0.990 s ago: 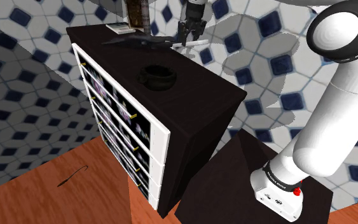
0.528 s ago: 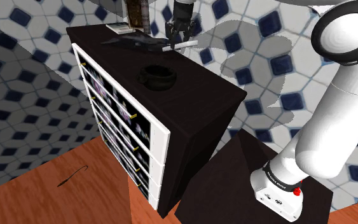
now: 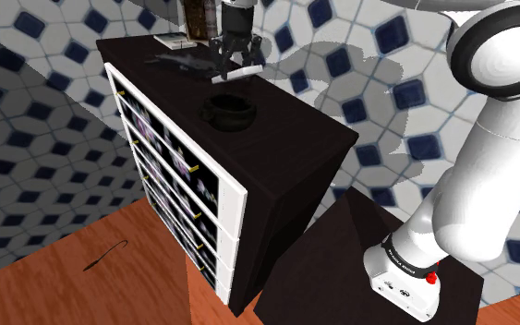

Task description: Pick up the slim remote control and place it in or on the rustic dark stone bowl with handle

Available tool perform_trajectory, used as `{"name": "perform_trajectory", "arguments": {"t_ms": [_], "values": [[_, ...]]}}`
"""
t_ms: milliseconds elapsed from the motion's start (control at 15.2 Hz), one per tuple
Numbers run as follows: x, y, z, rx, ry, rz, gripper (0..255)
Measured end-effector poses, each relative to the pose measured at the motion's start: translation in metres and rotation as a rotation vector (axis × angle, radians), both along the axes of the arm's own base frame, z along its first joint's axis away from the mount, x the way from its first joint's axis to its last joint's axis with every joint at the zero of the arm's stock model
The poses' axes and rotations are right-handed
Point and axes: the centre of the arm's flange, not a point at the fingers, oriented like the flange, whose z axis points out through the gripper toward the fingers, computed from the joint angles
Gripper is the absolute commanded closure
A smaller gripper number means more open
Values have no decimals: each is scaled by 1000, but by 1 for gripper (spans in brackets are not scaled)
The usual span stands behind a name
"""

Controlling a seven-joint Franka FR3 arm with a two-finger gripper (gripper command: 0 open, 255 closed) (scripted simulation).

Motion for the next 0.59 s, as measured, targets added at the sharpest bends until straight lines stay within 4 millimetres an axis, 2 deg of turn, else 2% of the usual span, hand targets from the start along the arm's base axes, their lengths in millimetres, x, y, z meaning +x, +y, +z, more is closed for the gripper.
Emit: {"name": "perform_trajectory", "arguments": {"t_ms": [264, 594], "values": [[1, 19, -9, 1, 0, 0, 255], [1, 19, -34, 1, -2, -1, 255]]}}
